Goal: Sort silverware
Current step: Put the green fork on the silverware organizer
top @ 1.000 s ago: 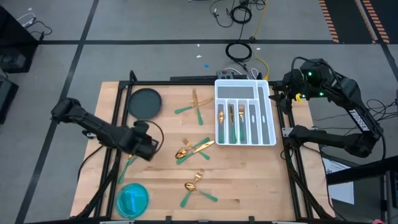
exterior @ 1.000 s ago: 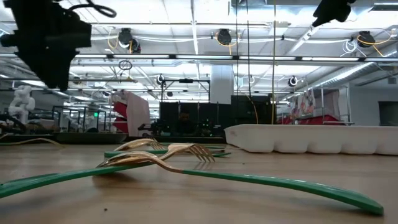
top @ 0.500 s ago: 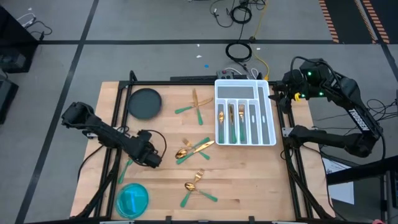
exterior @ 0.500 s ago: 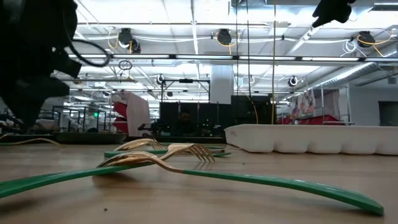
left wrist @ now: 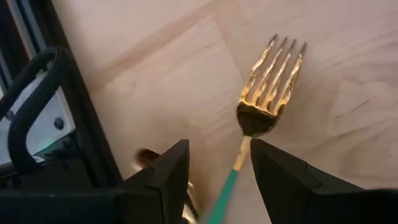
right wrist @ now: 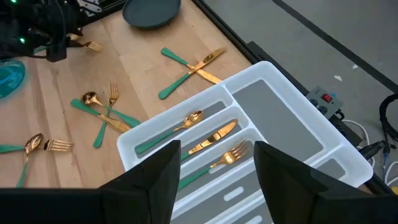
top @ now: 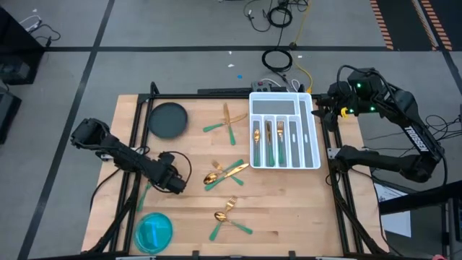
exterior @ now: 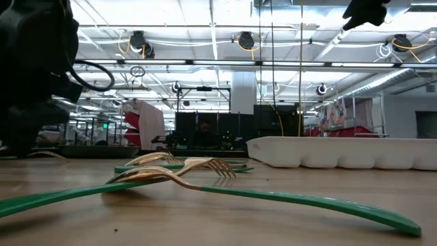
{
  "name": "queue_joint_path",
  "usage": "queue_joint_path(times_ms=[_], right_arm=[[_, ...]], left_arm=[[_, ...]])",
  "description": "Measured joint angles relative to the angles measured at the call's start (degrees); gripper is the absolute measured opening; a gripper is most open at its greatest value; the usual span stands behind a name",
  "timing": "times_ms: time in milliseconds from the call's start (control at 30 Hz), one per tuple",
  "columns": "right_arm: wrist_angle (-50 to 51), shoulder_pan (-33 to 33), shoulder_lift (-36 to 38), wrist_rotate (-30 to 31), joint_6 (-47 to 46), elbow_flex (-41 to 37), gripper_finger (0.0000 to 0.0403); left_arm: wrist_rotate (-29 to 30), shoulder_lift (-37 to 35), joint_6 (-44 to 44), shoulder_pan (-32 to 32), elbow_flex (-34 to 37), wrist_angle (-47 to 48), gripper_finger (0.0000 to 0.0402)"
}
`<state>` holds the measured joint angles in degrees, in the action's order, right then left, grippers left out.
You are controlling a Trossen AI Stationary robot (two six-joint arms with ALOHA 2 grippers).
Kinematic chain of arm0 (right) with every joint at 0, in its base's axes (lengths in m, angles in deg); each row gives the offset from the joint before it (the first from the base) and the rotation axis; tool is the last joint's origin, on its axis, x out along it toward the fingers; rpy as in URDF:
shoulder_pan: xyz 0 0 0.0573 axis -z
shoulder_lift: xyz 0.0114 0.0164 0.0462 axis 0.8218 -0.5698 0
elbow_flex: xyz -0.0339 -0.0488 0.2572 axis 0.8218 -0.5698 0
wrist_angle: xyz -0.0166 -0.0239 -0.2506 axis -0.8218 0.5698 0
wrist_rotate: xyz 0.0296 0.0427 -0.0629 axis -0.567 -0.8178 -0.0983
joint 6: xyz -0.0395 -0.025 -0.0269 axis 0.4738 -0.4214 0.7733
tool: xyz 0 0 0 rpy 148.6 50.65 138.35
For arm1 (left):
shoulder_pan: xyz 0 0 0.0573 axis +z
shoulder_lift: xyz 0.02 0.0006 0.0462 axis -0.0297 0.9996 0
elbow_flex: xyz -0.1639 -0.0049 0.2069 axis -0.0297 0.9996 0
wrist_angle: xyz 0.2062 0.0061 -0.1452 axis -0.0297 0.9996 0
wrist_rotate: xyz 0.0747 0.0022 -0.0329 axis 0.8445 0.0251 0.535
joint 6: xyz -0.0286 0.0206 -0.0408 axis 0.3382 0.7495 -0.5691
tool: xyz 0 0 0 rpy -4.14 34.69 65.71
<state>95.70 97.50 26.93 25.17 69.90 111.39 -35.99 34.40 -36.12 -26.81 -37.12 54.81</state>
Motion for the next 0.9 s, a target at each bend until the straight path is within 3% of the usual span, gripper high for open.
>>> queue_joint_path(times_ms=[333,533,700,900], right_arm=[[0.02,0.00,-0.04,0.02,-0.03,0.00,0.0197],[0.02,0.00,-1.05,0.02,-0.09,0.00,0.0197],[0.02,0.00,-3.25,0.04,-1.05,0.00,0.0197],[0.02,0.00,-6.22,0.02,-1.33,0.00,0.0197]], left_arm=[[-4.13,0.00,0.07,0.00,-2.45,-0.09,0.0180],[-2.68,-3.52,2.38,0.00,-6.07,0.96,0.0180],[-0.87,-8.42,3.59,0.11,-4.39,4.98,0.0180],[-0.70,-14.98,5.25,1.17,1.43,2.01,0.0180]])
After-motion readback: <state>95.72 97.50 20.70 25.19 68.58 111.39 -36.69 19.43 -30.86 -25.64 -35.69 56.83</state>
